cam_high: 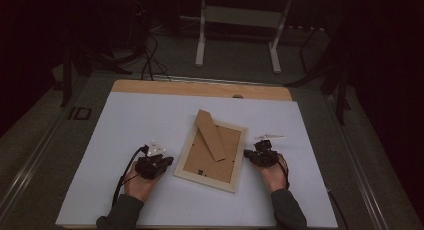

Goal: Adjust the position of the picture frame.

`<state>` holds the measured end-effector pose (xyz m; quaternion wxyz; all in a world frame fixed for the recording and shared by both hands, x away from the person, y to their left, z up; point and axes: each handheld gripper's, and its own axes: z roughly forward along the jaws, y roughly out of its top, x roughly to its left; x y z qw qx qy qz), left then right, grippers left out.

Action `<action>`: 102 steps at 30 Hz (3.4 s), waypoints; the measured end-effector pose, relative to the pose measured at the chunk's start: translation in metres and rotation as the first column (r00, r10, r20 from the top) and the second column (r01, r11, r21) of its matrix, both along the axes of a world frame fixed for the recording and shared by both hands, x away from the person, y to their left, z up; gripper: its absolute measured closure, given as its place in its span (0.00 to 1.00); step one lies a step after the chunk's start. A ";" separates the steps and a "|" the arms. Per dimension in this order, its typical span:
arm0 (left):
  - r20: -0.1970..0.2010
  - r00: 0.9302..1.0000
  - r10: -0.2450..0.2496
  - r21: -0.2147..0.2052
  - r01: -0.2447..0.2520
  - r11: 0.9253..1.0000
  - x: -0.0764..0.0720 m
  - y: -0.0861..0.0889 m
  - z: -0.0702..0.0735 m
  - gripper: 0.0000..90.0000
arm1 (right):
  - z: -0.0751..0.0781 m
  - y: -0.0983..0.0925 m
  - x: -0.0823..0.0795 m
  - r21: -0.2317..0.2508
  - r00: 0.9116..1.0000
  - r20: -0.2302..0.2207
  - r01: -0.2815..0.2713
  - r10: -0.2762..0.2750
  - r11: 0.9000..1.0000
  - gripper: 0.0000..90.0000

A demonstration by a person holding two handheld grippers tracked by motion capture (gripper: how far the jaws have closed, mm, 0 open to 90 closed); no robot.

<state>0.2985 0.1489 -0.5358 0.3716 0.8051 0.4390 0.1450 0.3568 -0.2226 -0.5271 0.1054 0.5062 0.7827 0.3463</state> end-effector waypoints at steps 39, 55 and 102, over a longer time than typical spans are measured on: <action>-0.021 0.996 -0.088 0.010 0.088 0.996 -0.015 -0.022 0.000 1.00 | 0.008 0.019 0.002 -0.048 0.999 0.004 -0.041 0.041 0.998 1.00; -0.039 0.983 -0.179 -0.010 0.178 0.984 -0.027 -0.049 0.000 1.00 | 0.006 0.009 0.030 -0.074 0.999 -0.029 -0.022 0.020 0.997 1.00; -0.039 0.944 -0.327 -0.075 0.323 0.943 -0.059 -0.108 -0.004 1.00 | 0.010 0.037 0.066 -0.140 0.999 0.014 0.037 -0.035 0.989 1.00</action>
